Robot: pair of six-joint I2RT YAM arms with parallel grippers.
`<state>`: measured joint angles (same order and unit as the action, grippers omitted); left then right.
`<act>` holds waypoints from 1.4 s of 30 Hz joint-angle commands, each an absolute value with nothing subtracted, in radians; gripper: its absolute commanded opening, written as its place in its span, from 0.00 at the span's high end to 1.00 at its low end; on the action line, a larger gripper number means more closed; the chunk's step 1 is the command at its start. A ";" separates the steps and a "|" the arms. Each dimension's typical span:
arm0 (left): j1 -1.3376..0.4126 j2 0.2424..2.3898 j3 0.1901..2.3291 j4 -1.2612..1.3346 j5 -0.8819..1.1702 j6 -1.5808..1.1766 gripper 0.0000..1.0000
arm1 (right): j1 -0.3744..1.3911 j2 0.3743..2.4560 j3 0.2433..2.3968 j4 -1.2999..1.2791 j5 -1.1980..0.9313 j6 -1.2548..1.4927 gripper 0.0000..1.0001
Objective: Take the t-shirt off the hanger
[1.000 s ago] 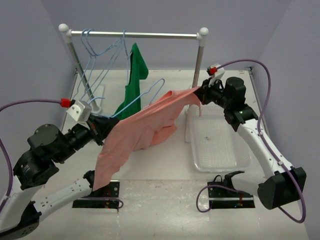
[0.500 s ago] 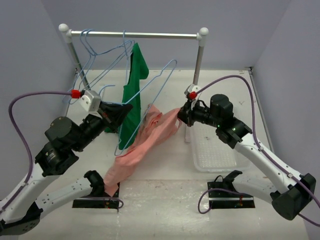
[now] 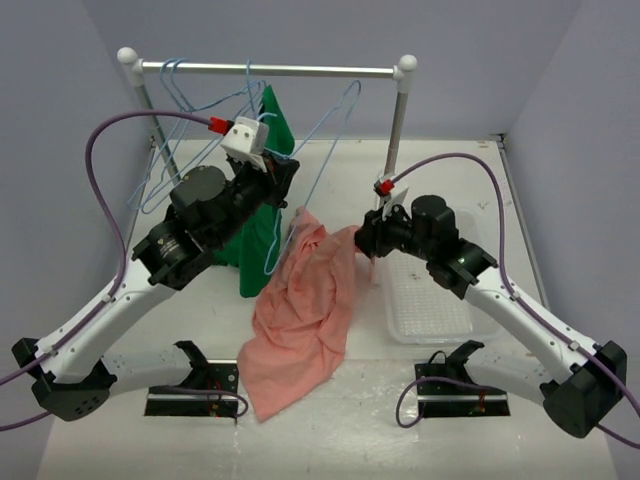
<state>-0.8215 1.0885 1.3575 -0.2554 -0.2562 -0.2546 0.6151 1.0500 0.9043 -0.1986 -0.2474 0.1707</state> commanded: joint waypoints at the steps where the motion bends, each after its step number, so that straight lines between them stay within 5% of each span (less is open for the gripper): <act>1: -0.825 1.136 1.459 -0.285 -0.373 -0.273 1.00 | 0.630 1.095 0.891 -0.219 -0.227 0.212 0.38; 2: -0.825 1.152 1.491 -0.307 -0.376 -0.270 1.00 | 0.632 1.097 0.894 -0.227 -0.201 0.219 0.01; 22: -0.816 1.650 2.002 -0.393 -0.684 -0.183 1.00 | 0.632 0.767 0.828 -0.278 0.084 0.316 0.01; 34: -0.710 1.766 2.030 -0.403 -0.517 -0.219 1.00 | 0.632 0.755 0.818 -0.295 0.147 0.256 0.01; 42: -0.709 1.669 1.795 -0.292 -0.453 -0.181 1.00 | 0.632 0.742 0.811 -0.301 0.166 0.224 0.01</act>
